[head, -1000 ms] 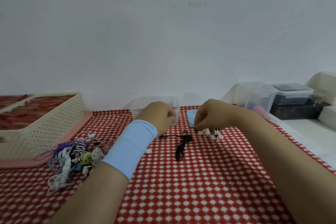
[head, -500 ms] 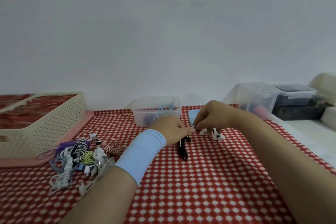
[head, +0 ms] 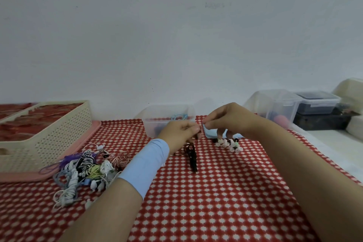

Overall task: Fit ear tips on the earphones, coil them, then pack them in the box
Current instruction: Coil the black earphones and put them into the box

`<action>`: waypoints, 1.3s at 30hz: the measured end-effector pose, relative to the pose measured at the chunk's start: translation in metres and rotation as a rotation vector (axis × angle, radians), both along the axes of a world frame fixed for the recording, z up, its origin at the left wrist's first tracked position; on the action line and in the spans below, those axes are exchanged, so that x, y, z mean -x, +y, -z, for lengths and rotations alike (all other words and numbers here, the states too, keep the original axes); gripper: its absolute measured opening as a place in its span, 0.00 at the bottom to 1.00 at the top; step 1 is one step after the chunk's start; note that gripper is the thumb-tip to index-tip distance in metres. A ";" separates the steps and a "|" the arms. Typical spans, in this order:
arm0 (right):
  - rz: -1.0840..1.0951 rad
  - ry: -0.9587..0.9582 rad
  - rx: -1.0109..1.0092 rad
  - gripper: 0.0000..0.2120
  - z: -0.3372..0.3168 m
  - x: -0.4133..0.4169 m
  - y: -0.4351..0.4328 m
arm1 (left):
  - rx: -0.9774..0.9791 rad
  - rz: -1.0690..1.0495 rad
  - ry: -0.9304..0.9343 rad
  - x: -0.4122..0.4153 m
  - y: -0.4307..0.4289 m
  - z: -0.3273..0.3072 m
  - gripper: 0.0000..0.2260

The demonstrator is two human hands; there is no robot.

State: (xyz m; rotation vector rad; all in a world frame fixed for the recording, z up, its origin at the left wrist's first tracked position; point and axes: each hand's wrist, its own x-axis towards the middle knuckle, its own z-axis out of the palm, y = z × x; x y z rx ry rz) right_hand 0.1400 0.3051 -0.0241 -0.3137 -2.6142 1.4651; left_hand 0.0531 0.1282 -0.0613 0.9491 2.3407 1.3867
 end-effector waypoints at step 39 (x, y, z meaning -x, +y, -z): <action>-0.097 0.198 0.629 0.13 0.015 0.010 -0.025 | -0.707 0.116 -0.635 -0.005 0.002 -0.002 0.09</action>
